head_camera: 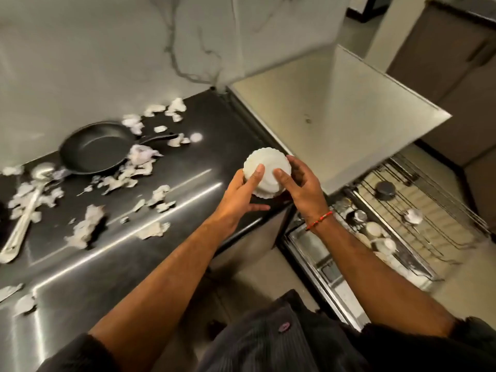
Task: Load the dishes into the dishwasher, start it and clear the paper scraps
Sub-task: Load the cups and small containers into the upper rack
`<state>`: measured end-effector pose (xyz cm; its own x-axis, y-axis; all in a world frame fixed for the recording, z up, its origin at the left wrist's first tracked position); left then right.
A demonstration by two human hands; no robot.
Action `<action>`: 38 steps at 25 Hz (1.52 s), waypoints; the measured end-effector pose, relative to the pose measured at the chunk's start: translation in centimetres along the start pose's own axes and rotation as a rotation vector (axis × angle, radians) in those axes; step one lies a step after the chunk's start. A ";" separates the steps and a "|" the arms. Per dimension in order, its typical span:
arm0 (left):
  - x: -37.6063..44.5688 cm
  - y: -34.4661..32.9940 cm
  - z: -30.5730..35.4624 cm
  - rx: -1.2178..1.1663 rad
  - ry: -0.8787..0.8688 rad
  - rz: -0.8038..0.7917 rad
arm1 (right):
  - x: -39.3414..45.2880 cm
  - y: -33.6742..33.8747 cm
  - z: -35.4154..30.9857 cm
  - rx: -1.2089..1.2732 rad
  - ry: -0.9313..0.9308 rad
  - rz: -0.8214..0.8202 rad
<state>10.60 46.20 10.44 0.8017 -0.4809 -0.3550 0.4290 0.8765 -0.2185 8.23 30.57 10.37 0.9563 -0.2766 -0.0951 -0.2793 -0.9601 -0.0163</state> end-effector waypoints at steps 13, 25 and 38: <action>12.3 -32.0 -11.1 0.489 0.168 -0.204 | -4.7 35.5 9.0 0.016 -0.220 0.321; 27.1 -42.0 -18.0 0.736 0.341 -0.359 | -1.2 46.4 17.4 0.310 -0.522 0.620; 45.4 -52.2 -32.2 0.904 0.494 -0.342 | 9.0 60.1 32.0 0.099 -0.930 0.920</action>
<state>11.20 -22.09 -23.58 0.4122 -0.4813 -0.7736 0.9077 0.2897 0.3034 -2.77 -28.27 -23.27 0.0075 -0.6541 -0.7564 -0.8365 -0.4185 0.3537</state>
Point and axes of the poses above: each hand's wrist, its own x-axis towards the middle knuckle, its own y-axis out of the back of the hand, z = x × y, the point moved 8 cm from there along x, towards the middle knuckle, and after that the axes turned 5 degrees about -z, right-handed, at the moved point
